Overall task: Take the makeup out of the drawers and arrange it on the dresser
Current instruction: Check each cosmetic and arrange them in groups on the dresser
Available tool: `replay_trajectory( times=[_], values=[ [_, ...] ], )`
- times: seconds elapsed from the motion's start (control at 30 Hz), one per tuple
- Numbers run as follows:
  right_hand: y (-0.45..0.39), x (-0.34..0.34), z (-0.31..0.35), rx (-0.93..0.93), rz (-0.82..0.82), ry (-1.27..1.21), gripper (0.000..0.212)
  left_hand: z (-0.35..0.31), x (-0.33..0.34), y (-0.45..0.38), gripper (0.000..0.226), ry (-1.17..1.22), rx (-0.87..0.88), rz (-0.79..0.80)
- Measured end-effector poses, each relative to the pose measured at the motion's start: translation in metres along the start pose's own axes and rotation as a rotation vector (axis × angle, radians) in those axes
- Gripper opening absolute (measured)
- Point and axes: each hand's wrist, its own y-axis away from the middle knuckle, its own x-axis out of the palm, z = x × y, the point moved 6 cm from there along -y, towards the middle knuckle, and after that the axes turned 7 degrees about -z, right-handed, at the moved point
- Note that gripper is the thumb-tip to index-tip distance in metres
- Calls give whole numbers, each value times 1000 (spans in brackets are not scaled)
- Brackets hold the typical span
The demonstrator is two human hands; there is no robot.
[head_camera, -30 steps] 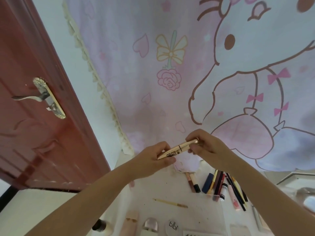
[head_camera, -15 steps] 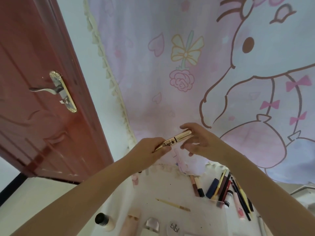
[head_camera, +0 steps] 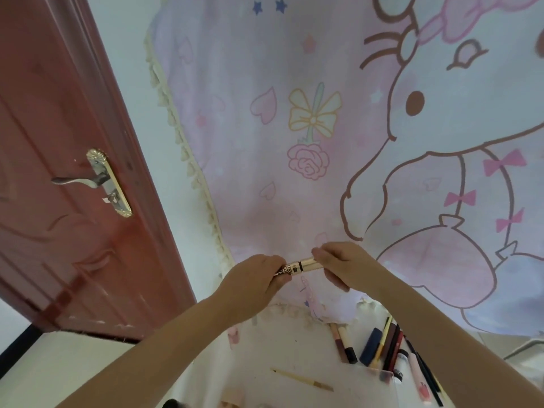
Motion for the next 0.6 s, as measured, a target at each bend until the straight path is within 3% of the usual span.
replay_trajectory(
  times=[0.07, 0.2, 0.27, 0.4, 0.5, 0.6],
  values=[
    [1, -2, 4, -79, -25, -29, 22, 2, -3, -2, 19, 1, 1, 13],
    [0, -1, 2, -98, -2, -275, 37, 6, -11, -3, 19, 12, 4, -21],
    [-4, 3, 0, -6, -6, -273, 16, 6, -11, -2, 25, 1, 13, -41],
    [-6, 4, -3, 20, -43, -73, 27, 6, -7, -1, 27, -22, -3, -9],
    [-5, 4, -1, -81, -42, -220, 28, 12, -5, 1, 28, -12, -45, -2],
    [-8, 7, -1, -41, -36, -329, 29, 15, -5, 2, 28, 7, -58, 8]
  ],
)
